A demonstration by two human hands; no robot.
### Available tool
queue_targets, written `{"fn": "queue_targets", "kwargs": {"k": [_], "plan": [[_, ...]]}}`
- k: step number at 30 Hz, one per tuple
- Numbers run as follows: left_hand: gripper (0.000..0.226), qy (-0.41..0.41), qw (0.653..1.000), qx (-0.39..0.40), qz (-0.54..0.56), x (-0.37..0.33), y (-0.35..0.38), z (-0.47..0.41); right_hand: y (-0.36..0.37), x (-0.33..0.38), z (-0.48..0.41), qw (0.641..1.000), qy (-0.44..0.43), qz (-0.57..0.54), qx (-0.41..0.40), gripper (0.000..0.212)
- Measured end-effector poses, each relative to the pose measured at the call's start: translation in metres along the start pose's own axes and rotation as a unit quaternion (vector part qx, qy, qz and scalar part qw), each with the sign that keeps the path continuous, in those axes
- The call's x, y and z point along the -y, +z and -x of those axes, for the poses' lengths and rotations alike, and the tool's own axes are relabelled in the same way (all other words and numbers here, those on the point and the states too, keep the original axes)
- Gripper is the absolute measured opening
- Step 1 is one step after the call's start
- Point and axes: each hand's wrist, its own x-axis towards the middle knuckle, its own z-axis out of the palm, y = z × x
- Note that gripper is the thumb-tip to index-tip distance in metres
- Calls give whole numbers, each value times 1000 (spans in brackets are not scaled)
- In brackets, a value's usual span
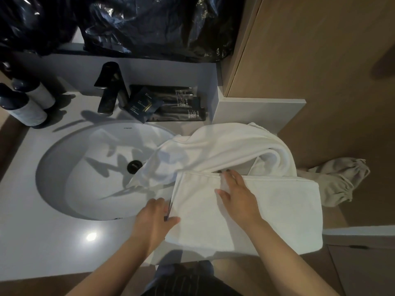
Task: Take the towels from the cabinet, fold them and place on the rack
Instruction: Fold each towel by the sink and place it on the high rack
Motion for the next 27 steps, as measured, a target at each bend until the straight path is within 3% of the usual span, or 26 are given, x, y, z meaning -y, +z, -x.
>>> {"fn": "queue_targets", "kwargs": {"k": [3,6,10,18,24,27], "plan": [[38,1,1000,-10,16,-5,-4,-9,-15,-7,16,992,-19,-103,-70,47],[40,19,997,-55,43,-16,-7,-17,-27,-20,34,981,33,-151,-113,35],[28,145,984,-102,11,-38,-5,-20,-39,-40,57,973,94,-150,-148,25],[29,280,959,20,45,-88,18,-25,-56,-87,95,931,183,-181,-259,25],[37,315,946,67,43,-121,32,-27,-52,-122,117,903,283,-222,-233,45],[37,335,938,73,39,-135,40,-24,-49,-138,123,873,338,-298,-186,56]]}}
